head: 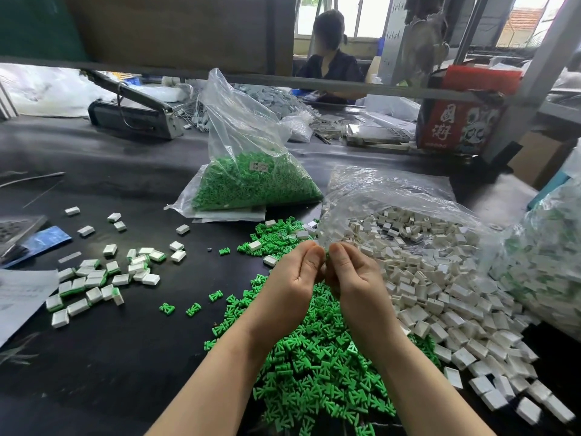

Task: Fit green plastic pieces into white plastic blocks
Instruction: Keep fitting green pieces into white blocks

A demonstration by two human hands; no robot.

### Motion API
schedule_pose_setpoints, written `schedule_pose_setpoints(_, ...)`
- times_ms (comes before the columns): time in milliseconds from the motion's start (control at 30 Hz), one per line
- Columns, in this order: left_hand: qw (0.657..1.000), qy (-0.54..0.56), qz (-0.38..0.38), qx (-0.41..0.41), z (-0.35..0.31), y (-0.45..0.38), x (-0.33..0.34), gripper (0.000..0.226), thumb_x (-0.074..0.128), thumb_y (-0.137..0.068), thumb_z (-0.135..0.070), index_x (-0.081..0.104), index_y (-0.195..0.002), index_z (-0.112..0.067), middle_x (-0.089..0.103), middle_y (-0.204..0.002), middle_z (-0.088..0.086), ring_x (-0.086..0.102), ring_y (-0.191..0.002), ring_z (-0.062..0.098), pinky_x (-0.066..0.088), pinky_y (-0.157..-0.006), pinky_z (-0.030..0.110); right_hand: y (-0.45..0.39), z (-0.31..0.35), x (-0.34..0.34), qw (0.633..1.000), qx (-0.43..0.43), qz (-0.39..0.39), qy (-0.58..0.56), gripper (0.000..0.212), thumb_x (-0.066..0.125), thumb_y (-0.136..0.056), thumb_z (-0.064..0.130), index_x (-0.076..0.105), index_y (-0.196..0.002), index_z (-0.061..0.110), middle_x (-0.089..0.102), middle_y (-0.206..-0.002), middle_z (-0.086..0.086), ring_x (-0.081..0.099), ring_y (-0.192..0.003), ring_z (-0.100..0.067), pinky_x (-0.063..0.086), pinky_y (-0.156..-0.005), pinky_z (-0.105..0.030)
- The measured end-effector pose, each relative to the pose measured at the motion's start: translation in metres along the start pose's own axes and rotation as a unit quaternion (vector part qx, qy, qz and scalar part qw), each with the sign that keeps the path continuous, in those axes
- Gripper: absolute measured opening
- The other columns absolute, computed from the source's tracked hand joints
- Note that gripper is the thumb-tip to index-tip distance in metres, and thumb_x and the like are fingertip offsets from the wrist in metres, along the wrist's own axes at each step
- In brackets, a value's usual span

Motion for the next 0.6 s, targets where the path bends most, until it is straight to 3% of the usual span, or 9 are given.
schedule_pose_setpoints(100, 1.0, 0.013, -0.008, -0.003, 0.0, 0.0, 0.002, 0.031, 0.041, -0.096, -0.039, 0.051, -0.085, -0.013, 0.049, -0.074, -0.007, 0.046, -0.075, 0.013, 0.043, -0.074, 0.041, 0.001, 0.008, 0.0, 0.996, -0.046, -0.025, 0.066, 0.033, 0.046, -0.096, 0.032, 0.051, -0.066, 0.022, 0.049, -0.059, 0.011, 0.043, -0.059, -0.006, 0.036, -0.056, -0.027)
schedule_pose_setpoints(267, 0.999, 0.034, -0.009, -0.006, 0.003, 0.0, 0.004, 0.028, 0.039, -0.103, -0.031, 0.051, -0.086, -0.012, 0.049, -0.077, 0.0, 0.047, -0.076, 0.014, 0.043, -0.072, 0.035, 0.004, 0.012, -0.002, 0.986, -0.076, -0.058, 0.133, 0.034, 0.047, -0.103, 0.02, 0.05, -0.069, 0.02, 0.05, -0.059, 0.014, 0.042, -0.056, -0.003, 0.035, -0.053, -0.025)
schedule_pose_setpoints(400, 0.999, 0.041, -0.005, -0.017, 0.004, 0.0, 0.004, 0.027, 0.036, -0.107, -0.022, 0.052, -0.087, -0.01, 0.05, -0.078, 0.0, 0.047, -0.077, 0.014, 0.044, -0.075, 0.031, 0.001, 0.004, -0.002, 0.997, -0.021, -0.038, 0.06, 0.038, 0.047, -0.103, 0.02, 0.053, -0.066, 0.019, 0.049, -0.059, 0.011, 0.044, -0.061, -0.01, 0.037, -0.059, -0.038)
schedule_pose_setpoints(500, 0.999, 0.039, -0.003, -0.018, 0.004, 0.0, 0.004, 0.027, 0.035, -0.107, -0.018, 0.05, -0.087, -0.007, 0.046, -0.078, 0.002, 0.044, -0.078, 0.018, 0.042, -0.078, 0.037, -0.001, -0.002, -0.001, 1.0, 0.02, -0.009, 0.007, 0.041, 0.045, -0.104, 0.02, 0.059, -0.065, 0.025, 0.048, -0.057, 0.012, 0.043, -0.059, -0.007, 0.036, -0.06, -0.034)
schedule_pose_setpoints(600, 1.0, 0.025, 0.0, -0.013, 0.002, 0.001, 0.003, 0.028, 0.035, -0.107, -0.019, 0.05, -0.086, -0.01, 0.046, -0.073, -0.006, 0.043, -0.072, 0.01, 0.041, -0.071, 0.029, -0.001, -0.002, 0.0, 1.0, 0.012, -0.008, 0.015, 0.038, 0.047, -0.102, 0.023, 0.059, -0.066, 0.024, 0.049, -0.058, 0.011, 0.044, -0.061, -0.01, 0.037, -0.061, -0.039)
Point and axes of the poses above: each hand's wrist, its own y-axis away from the middle knuckle, its own x-axis out of the palm, z = x × y, the point moved 7 cm from there along -y, towards the middle knuckle
